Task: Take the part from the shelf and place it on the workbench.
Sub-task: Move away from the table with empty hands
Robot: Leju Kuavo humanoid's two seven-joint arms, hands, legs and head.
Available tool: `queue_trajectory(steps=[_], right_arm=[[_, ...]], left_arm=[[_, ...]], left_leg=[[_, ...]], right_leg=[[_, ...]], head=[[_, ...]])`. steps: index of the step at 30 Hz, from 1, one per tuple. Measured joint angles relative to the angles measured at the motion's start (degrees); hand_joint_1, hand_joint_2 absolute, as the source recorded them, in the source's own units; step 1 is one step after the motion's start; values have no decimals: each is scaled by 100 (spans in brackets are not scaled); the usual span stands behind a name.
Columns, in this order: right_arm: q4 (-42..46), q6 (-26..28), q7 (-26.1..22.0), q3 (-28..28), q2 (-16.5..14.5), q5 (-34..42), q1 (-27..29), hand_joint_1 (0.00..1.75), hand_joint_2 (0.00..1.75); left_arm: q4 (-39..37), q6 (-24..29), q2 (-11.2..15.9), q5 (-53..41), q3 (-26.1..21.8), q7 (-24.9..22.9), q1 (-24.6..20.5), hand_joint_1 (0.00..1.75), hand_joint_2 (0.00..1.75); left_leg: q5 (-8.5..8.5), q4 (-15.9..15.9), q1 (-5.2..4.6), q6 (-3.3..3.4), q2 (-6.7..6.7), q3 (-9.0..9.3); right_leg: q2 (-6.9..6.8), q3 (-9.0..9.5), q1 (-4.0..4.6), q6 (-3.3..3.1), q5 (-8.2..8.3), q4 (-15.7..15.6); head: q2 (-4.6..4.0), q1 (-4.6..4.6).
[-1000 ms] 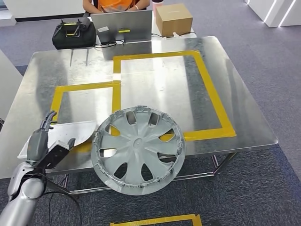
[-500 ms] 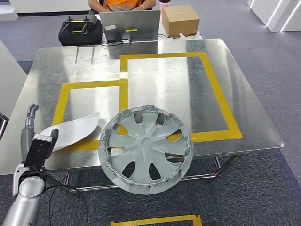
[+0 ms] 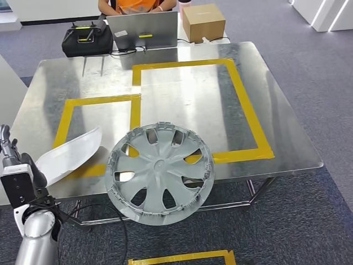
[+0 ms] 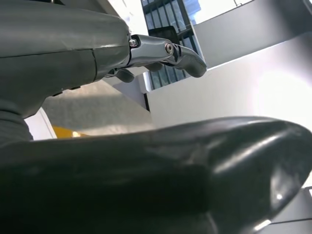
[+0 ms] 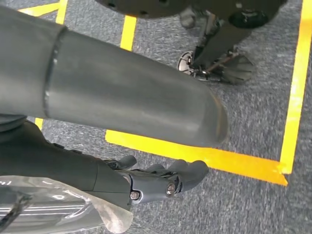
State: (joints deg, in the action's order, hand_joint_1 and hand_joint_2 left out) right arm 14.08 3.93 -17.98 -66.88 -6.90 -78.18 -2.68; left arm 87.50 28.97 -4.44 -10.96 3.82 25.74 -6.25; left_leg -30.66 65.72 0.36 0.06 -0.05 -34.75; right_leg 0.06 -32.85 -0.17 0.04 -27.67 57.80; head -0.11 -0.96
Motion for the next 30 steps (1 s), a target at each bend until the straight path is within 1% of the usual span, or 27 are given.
queue_trajectory(steps=[1, 2, 3, 5, 6, 7, 8, 10, 11, 12, 13, 14, 15, 16, 17, 18, 19, 21, 22, 23, 24, 25, 26, 27, 28, 29, 30], right_arm=[[-1, 4, 0, 0, -12, 1, -4, 0, 0], [-2, 9, 0, -1, -20, 2, -9, 0, 0], [-3, 13, 1, -1, -26, 2, -12, 0, 0], [-3, 16, 16, -2, -27, 2, -14, 0, 0], [-3, 18, 28, -2, -27, 2, -12, 0, 0], [-3, 19, 43, -2, -27, 2, -10, 0, 0], [-3, 20, 55, -3, -27, 1, -9, 0, 0], [-4, 20, 72, -3, -30, -2, -7, 0, 0], [-6, 19, 78, -3, -31, -2, -6, 0, 0], [-8, 19, 82, -3, -33, -3, -3, 0, 0], [-9, 19, 86, -3, -34, -2, -1, 0, 0], [-9, 20, 89, -4, -34, -2, 0, 0, 0], [-9, 20, 90, -4, -34, -2, -3, 0, 0], [-9, 20, 91, -4, -34, -3, -11, 0, 0], [-9, 20, 91, -4, -34, -3, -18, 0, 0], [-9, 20, 91, -4, -35, -4, -24, 0, 0], [-9, 20, 92, -4, -36, -5, -25, 0, 0], [-12, 20, 94, -4, -44, -6, -20, 0, 0], [-13, 21, 94, -4, -50, -8, -21, 0, 0], [-14, 25, 96, -5, -55, -9, -21, 0, 0], [-14, 30, 97, -5, -58, -10, -23, 0, 0], [-14, 35, 98, -7, -58, -11, -23, 0, 0], [-14, 39, 99, -10, -58, -11, -21, 0, 0], [-14, 42, 100, -16, -58, -12, -21, 0, 0], [-14, 43, 102, -23, -58, -13, -22, 0, 0], [-14, 44, 107, -30, -58, -14, -22, 0, 0], [-15, 44, 111, -36, -60, -14, -21, 0, 0]], left_arm=[[32, 19, -18, -14, 27, 12, 0, 0, 0], [61, 36, -37, -27, 59, 21, 1, 0, 0], [84, 50, -54, -38, 89, 26, 6, 0, 0], [120, 73, -90, -44, 144, 32, 24, 0, 0], [137, 82, -103, -45, 167, 33, 29, 0, 0], [154, 88, -116, -46, 198, 35, 31, 0, 0], [167, 91, -128, -46, 231, 38, 34, 0, 0], [182, 96, -148, -47, 290, 43, 55, 0, 0], [183, 98, -155, -48, 307, 44, 72, 0, 0], [183, 101, -157, -50, 322, 45, 87, 0, 0], [183, 105, -159, -54, 335, 47, 97, 0, 0], [183, 108, -160, -57, 348, 48, 104, 0, 0], [184, 112, -161, -61, 362, 48, 107, 0, 0], [185, 115, -161, -63, 373, 49, 108, 0, 0], [187, 118, -163, -64, 383, 49, 106, 0, 0], [189, 122, -165, -69, 395, 50, 105, 0, 0], [190, 126, -166, -77, 409, 52, 105, 0, 0], [190, 139, -167, -105, 434, 55, 107, 0, 0], [190, 149, -167, -125, 441, 56, 108, 0, 0], [190, 164, -166, -145, 446, 56, 108, 0, 0], [190, 181, -166, -162, 450, 55, 110, 0, 0], [190, 198, -166, -180, 456, 55, 112, 0, 0], [190, 216, -166, -195, 463, 53, 118, 0, 0], [190, 231, -166, -208, 469, 51, 123, 0, 0], [190, 245, -166, -219, 477, 49, 127, 0, 0], [190, 257, -166, -226, 484, 48, 129, 0, 0], [190, 263, -166, -228, 491, 47, 127, 0, 0]], left_leg=[[123, -367, -13, 36, -1, 187], [183, -606, -28, 62, -1, 301], [191, -714, -43, 80, -3, 342], [227, -757, -49, 112, 0, 327], [264, -788, -38, 139, 7, 322], [305, -820, -23, 173, 15, 309], [347, -847, -6, 200, 24, 286], [407, -848, -4, 228, 32, 210], [435, -845, -6, 226, 35, 168], [463, -841, -6, 222, 37, 130], [488, -837, -5, 214, 38, 97], [510, -831, -1, 202, 37, 69], [529, -821, 3, 185, 37, 48], [547, -808, -2, 162, 35, 25], [568, -797, -8, 132, 34, 7], [592, -784, -15, 98, 34, -10], [619, -781, -21, 60, 33, -24], [638, -764, -15, -14, 27, -54], [541, -682, -11, -48, 23, -99], [352, -487, -6, -77, 20, -175], [94, -177, 3, -102, 18, -280], [-174, 212, 8, -123, 19, -395], [-374, 581, 13, -137, 19, -483], [-467, 816, 15, -140, 19, -507], [-451, 848, 14, -133, 19, -438], [-344, 658, 11, -113, 19, -267], [-183, 267, 4, -77, 17, -3]], right_leg=[[1, -7, 15, 12, 7, 7], [-1, -20, 20, 35, 20, 12], [-4, -37, 21, 61, 35, 15], [-8, -57, 15, 126, 69, 4], [-6, -82, 11, 155, 32, 24], [-4, -134, 8, 184, -76, 127], [-1, -231, 3, 212, -258, 352], [1, -505, -20, 266, -710, 1072], [0, -609, -31, 288, -853, 1394], [-1, -629, -41, 305, -889, 1548], [-3, -542, -49, 316, -819, 1484], [-4, -341, -56, 321, -667, 1199], [-7, -61, -64, 322, -506, 758], [-6, 215, -63, 317, -393, 337], [1, 397, -59, 301, -320, 36], [9, 482, -52, 282, -303, -129], [18, 484, -42, 256, -298, -148], [14, 407, -52, 165, -245, -157], [5, 378, -60, 110, -203, -164], [-5, 335, -69, 58, -153, -176], [-14, 301, -69, 24, -109, -176], [-17, 241, -62, 5, -67, -172], [-20, 185, -53, -3, -28, -165], [-22, 129, -43, -6, 7, -153], [-22, 76, -34, -5, 38, -140], [-20, 30, -25, -2, 64, -125], [-18, -5, -15, 3, 86, -111]], head=[[0, -2], [1, -4], [1, -6], [0, -6], [0, -8], [0, -13], [0, -20], [0, -31], [0, -31], [0, -29], [0, -31], [0, -31], [0, -32], [0, -34], [0, -29], [0, -27], [0, -23], [0, -22], [0, -14], [0, -6], [0, 2], [0, 9], [0, 10], [1, 9], [1, 10], [1, 10], [1, 11]])
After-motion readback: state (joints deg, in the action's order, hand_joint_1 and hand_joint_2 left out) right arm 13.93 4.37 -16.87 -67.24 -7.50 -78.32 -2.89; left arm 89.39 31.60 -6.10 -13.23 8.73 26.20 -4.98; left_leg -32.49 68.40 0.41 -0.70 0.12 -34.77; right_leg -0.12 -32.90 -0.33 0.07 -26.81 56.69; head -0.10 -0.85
